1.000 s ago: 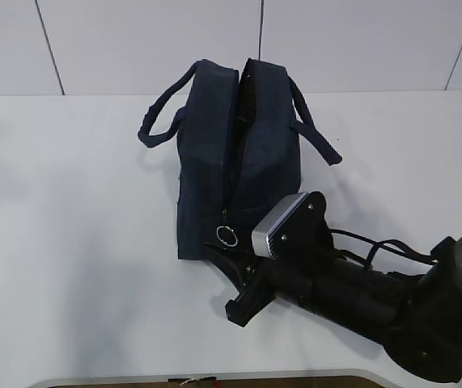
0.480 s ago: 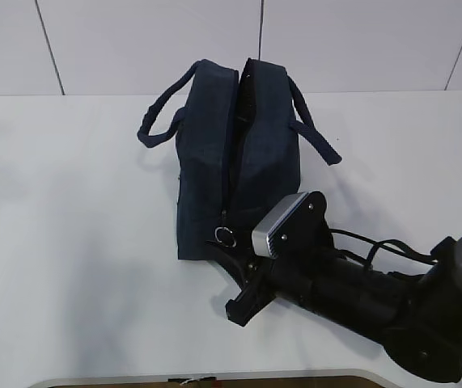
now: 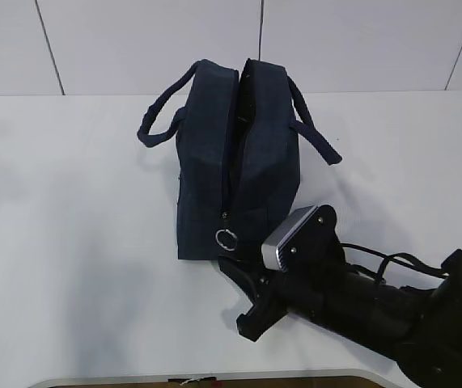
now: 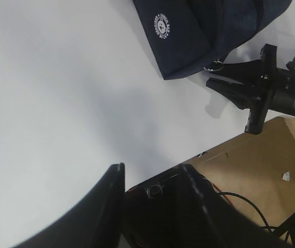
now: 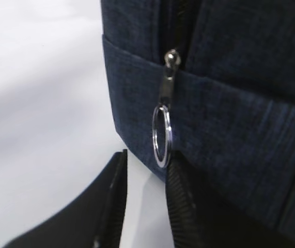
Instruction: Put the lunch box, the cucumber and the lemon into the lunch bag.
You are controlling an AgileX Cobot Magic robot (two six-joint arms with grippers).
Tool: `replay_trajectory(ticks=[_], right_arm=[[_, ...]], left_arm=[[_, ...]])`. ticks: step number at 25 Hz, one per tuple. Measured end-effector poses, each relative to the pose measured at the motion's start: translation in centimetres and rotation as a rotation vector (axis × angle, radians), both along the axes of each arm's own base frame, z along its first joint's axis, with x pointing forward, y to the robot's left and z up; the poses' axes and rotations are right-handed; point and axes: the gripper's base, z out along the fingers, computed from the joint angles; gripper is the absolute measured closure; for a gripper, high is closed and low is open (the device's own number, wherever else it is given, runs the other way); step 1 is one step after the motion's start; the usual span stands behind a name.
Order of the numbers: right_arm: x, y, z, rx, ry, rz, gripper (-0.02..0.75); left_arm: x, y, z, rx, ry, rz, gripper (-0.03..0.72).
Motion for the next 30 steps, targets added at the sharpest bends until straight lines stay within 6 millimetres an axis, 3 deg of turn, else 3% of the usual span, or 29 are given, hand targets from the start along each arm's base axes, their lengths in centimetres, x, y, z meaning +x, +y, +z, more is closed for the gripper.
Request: replay_trajectory(ticks=[30], right_arm=[[0.14,-0.02,0.31,0.007,-0.008,-0.012,0.52]], left_arm=[[0.0,0.0,0.0,0.0,0.0,0.0,0.446]])
